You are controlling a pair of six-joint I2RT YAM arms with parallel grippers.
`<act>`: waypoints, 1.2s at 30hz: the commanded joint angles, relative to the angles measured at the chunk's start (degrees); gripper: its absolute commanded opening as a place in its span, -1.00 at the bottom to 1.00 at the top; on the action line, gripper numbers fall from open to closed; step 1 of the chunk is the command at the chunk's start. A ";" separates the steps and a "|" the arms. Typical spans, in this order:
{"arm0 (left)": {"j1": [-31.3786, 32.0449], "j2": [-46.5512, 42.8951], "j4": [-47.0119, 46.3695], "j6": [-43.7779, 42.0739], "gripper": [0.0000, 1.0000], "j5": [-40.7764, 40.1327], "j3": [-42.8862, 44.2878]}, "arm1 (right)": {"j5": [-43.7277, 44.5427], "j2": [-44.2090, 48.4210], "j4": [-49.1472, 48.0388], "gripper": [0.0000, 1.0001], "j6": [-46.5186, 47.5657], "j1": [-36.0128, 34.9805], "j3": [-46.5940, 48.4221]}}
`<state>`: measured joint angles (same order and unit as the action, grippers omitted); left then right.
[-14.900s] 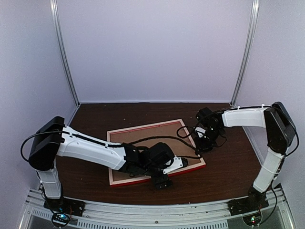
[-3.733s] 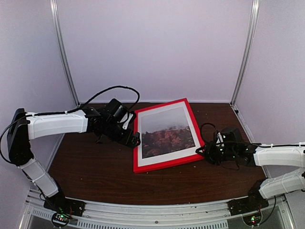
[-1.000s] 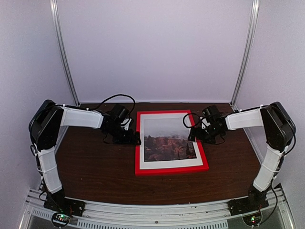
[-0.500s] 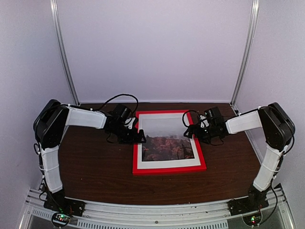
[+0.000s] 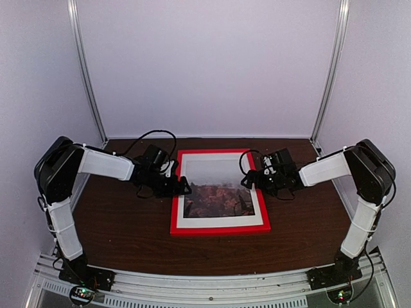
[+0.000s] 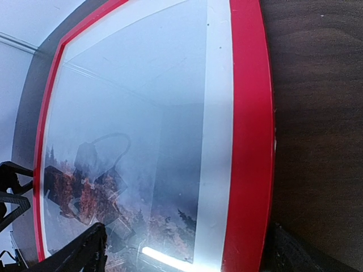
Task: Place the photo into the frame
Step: Move to the center of the board.
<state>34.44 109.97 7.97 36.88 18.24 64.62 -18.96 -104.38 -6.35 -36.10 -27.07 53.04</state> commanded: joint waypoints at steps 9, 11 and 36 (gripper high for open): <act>2.37 -8.67 -2.74 4.89 0.79 0.38 -13.41 | 0.91 6.00 1.98 0.95 -9.40 -12.20 -10.47; 2.90 -9.62 -2.75 5.25 0.79 -0.09 -14.46 | 1.75 7.60 1.80 0.96 -10.29 -12.85 -11.88; 3.71 -41.18 20.55 -8.69 0.95 -47.03 -14.20 | 28.59 19.96 40.17 0.99 16.89 -7.63 8.77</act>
<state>38.22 74.87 23.44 34.15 -14.11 48.69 4.23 -85.71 27.70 -24.91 -35.94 58.78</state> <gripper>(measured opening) 0.970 0.995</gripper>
